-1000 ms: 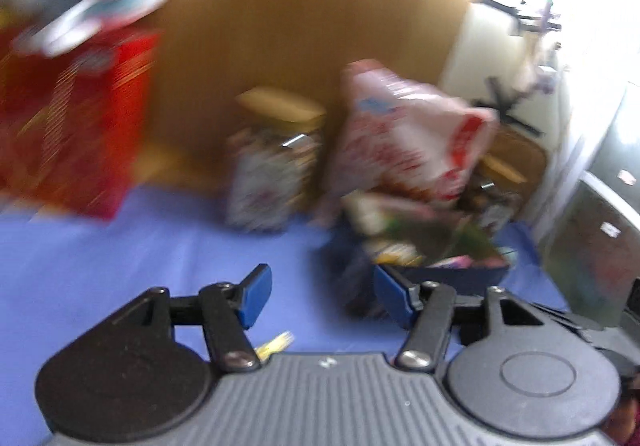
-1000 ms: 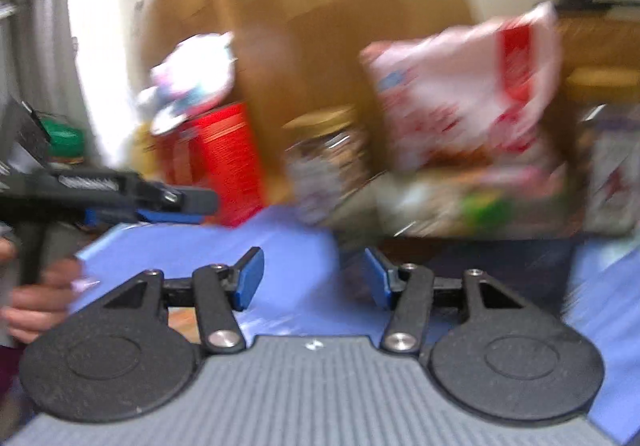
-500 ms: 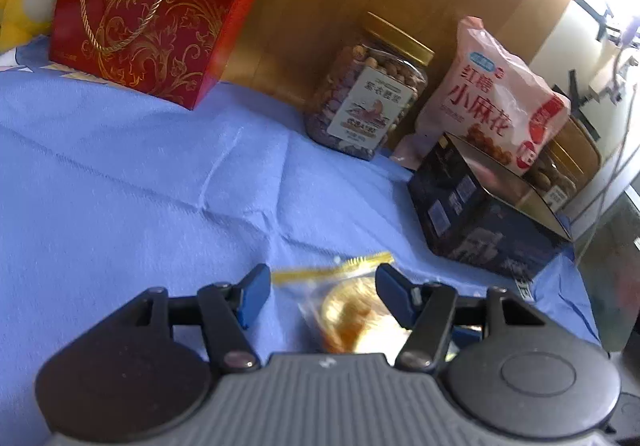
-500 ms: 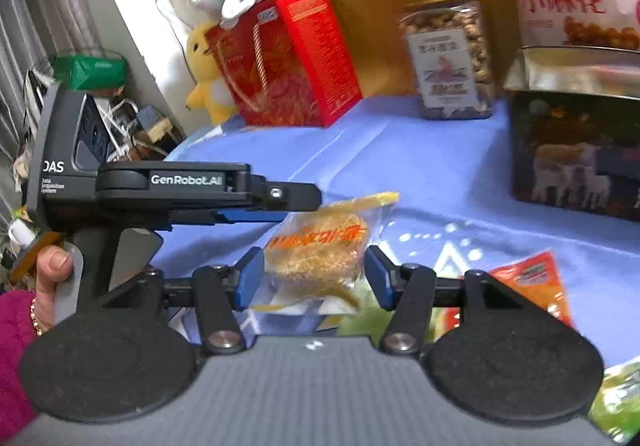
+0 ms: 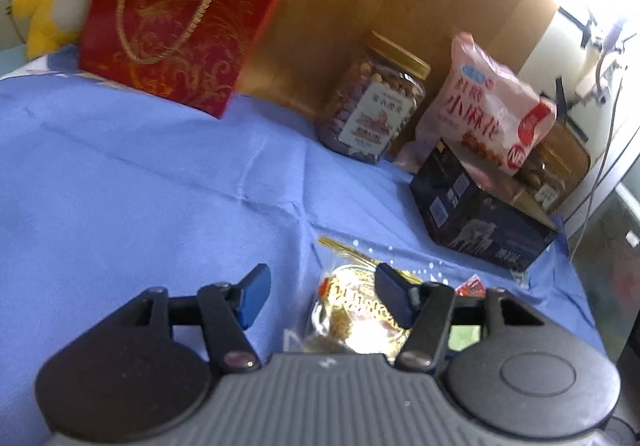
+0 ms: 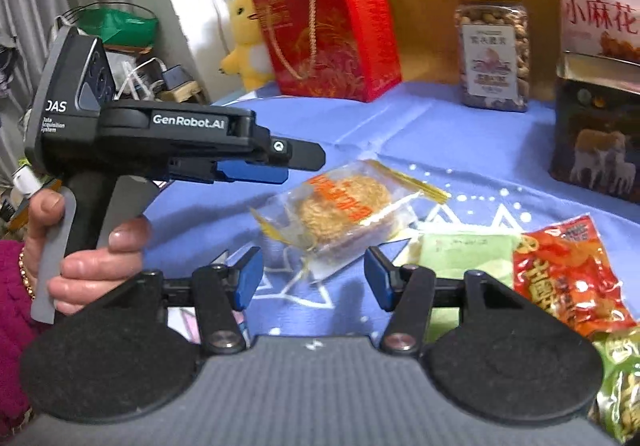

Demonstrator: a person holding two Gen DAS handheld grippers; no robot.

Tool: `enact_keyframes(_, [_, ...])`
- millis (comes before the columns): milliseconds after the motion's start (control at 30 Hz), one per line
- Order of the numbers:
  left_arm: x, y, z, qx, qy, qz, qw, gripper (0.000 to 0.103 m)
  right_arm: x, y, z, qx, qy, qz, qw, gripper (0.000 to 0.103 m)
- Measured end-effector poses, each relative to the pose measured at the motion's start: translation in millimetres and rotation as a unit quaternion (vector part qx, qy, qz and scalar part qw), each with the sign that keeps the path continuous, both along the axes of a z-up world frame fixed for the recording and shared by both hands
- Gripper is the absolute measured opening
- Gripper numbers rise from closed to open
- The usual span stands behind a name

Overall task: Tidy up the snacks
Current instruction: 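Grasp the round pastry in the clear bag with the left gripper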

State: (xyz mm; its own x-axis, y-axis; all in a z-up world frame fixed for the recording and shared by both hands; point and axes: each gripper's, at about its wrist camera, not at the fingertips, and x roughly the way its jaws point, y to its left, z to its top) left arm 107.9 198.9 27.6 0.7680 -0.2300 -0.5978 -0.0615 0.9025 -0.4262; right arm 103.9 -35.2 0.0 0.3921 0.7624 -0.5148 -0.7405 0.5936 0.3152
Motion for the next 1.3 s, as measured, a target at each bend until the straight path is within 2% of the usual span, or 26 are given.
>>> enact_keyframes(67, [8,-7,-7,-0.003,0.015,-0.016,0.9998,0.043,7,3,-2,-0.005,-0.001,-0.008,1.0,0.059])
enact_keyframes(200, [2,-15,-11,-0.01,0.011,-0.021,0.9997,0.037,15,11,-9,-0.011,0.014,-0.005,1.0,0.056])
enact_keyframes(367, [-32,-20,-6,0.003,0.013,-0.012,0.9998,0.037,-7,10,-5,-0.018,0.0,0.028,0.999,0.053])
enact_keyframes(567, [-92,-24,-9,-0.033,0.018,0.001,0.9993,0.037,-50,-7,-5,-0.022,-0.023,0.085,0.996,0.052])
enact_keyframes(733, [-129,-33,-10,-0.037,0.022,0.01,0.999,0.037,-83,-17,-8,-0.032,-0.052,0.12,0.991,0.053])
enact_keyframes(833, [-133,-38,-8,-0.028,0.024,0.012,0.9993,0.039,-87,-20,-8,-0.028,-0.055,0.12,0.991,0.054])
enact_keyframes(900, [-132,-40,-7,-0.021,0.025,0.013,0.9994,0.041,-88,-22,-8,-0.029,-0.059,0.115,0.991,0.059])
enact_keyframes(1133, [-131,-44,-7,-0.01,0.034,0.007,0.9994,0.044,-95,-17,-17,-0.051,-0.085,0.113,0.989,0.06])
enact_keyframes(1200, [-131,-47,-8,-0.011,0.034,0.005,0.9993,0.044,-96,-16,-17,-0.049,-0.091,0.113,0.988,0.055])
enact_keyframes(1300, [-132,-55,-4,0.013,0.028,0.006,0.9995,0.044,-93,-18,-16,-0.046,-0.093,0.11,0.989,0.05])
